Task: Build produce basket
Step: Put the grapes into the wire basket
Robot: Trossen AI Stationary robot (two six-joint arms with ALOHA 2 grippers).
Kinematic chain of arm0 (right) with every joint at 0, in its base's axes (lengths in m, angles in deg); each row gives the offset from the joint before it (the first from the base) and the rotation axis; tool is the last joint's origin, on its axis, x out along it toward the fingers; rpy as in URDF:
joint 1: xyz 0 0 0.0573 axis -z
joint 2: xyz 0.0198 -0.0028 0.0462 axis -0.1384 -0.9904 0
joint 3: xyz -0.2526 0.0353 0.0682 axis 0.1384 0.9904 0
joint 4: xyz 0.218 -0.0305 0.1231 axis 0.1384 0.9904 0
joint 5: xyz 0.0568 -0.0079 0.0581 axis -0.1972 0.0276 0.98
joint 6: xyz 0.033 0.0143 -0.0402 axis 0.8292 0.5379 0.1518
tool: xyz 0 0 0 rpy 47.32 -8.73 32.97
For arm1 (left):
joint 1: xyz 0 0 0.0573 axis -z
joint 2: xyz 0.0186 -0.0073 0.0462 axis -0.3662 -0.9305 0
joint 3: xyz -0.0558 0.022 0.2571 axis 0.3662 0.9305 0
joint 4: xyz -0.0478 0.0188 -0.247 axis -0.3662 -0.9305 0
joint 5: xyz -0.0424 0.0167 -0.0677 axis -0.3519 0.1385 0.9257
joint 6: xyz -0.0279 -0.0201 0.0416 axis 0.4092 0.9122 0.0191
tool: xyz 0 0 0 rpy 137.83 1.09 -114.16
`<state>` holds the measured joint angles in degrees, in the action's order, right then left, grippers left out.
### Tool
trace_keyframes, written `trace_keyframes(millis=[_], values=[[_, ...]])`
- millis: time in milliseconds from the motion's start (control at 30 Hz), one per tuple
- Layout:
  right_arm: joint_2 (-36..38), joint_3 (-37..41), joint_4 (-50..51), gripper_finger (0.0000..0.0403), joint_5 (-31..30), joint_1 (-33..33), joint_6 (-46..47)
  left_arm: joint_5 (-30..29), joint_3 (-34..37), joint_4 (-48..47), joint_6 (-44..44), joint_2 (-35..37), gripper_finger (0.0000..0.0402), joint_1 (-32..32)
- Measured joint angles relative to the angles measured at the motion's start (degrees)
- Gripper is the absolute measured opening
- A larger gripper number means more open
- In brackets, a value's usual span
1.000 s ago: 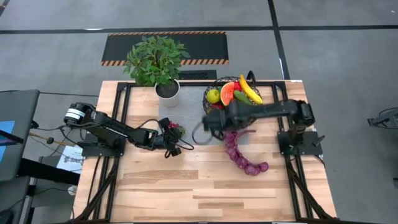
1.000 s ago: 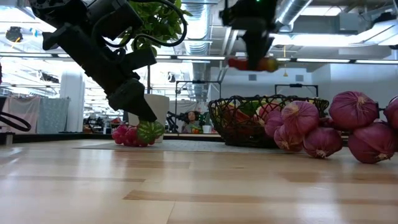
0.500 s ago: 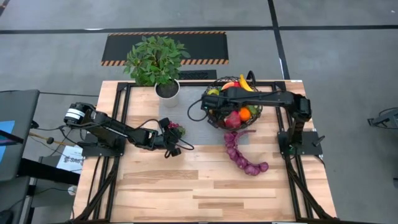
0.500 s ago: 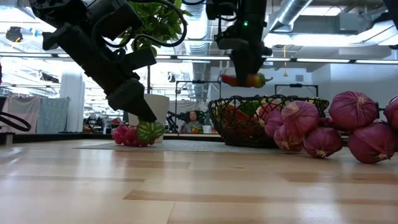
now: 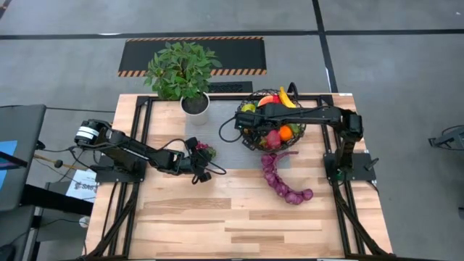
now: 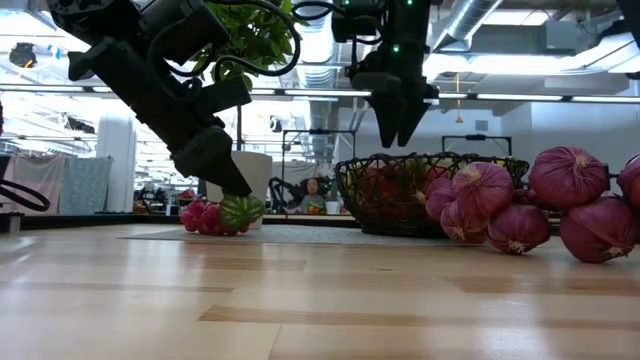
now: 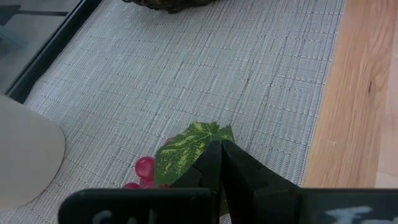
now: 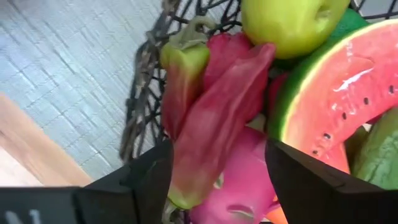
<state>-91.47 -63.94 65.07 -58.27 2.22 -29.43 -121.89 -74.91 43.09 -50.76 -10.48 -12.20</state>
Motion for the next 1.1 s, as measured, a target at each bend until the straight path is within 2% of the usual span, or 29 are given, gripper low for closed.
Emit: trace_keyframes(millis=[200, 533, 633, 900, 1100], values=[[1.9, 0.0, 0.7, 0.0276, 0.0, -0.9, 0.1, 0.1, 0.0, 0.0, 0.1, 0.0, 0.0, 0.0], [12.7, -0.1, 1.2, 0.0276, -0.9, -5.4, 7.1, 0.5, 0.0, 0.2, 0.1, 0.0, 0.0, 0.0], [16.1, -0.1, 0.7, 0.0276, -4.8, -8.6, 8.2, 0.5, 0.0, 0.2, 0.1, 0.0, 0.0, 0.0], [21.1, -0.1, 1.3, 0.0276, -22.1, -19.7, 11.5, 0.5, 0.0, 0.4, -0.4, 0.0, 0.0, 0.0], [21.5, -0.1, 3.8, 0.0276, -27.5, -24.5, 16.6, 1.3, 0.0, 0.4, 0.6, 0.0, 0.0, 0.0]])
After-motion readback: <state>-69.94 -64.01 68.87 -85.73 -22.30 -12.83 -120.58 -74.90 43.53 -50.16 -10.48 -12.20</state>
